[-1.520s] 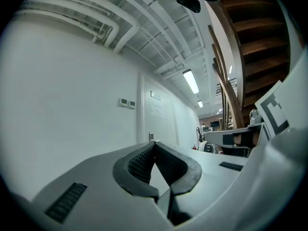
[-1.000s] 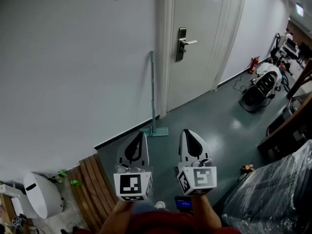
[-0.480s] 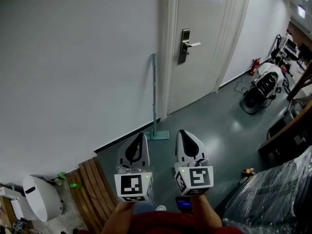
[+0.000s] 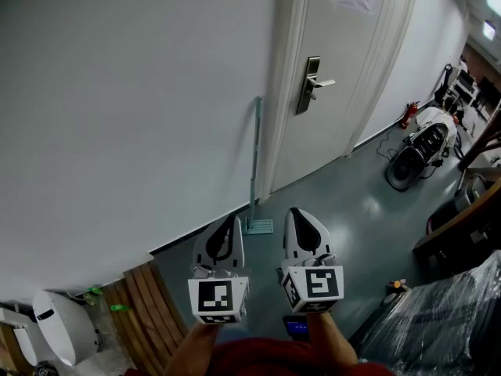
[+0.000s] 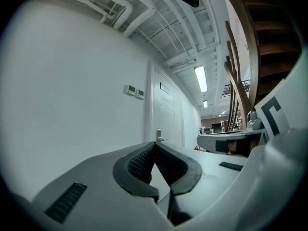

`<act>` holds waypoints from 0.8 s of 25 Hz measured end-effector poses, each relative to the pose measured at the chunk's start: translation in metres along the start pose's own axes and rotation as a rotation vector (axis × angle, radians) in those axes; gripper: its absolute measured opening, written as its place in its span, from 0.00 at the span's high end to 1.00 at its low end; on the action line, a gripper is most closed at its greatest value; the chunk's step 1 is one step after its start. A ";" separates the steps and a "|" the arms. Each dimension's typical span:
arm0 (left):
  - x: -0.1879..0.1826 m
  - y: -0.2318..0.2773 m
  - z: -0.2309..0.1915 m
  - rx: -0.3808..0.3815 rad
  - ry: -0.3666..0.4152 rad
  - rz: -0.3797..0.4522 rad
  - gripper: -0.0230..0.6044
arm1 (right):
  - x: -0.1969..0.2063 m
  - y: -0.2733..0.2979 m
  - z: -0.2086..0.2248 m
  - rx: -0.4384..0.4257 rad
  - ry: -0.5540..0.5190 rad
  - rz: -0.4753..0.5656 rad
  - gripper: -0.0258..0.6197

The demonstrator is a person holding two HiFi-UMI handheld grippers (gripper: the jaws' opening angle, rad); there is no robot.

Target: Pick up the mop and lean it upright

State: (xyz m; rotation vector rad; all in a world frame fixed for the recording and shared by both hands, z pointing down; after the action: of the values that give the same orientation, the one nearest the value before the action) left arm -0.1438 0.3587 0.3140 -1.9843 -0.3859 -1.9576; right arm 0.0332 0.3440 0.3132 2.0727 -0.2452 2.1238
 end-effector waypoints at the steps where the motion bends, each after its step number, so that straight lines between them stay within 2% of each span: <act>1: 0.000 0.007 -0.007 0.006 0.001 -0.002 0.94 | -0.002 0.008 -0.002 0.006 0.000 0.002 0.93; 6: -0.001 0.037 -0.042 0.036 -0.045 0.012 0.94 | -0.006 0.046 -0.014 0.038 -0.009 0.009 0.93; 14: 0.000 0.074 -0.071 0.078 -0.013 0.029 0.94 | -0.003 0.083 -0.015 0.078 -0.008 0.024 0.93; 20: 0.018 0.106 -0.084 0.095 -0.010 -0.001 0.94 | 0.009 0.117 -0.008 0.087 0.015 0.019 0.93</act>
State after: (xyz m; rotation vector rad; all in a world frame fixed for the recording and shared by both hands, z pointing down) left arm -0.1767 0.2268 0.3283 -1.9350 -0.4734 -1.8940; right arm -0.0014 0.2321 0.3216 2.1086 -0.1744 2.1978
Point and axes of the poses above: the fingertips, and each gripper's own axes: y forward along the fingers, z to its right, x out of its underside, the point moved 10 cm from there along -y, backward along the fingers, and after that the axes turned 6 degrees about x, right-handed, at the moved point
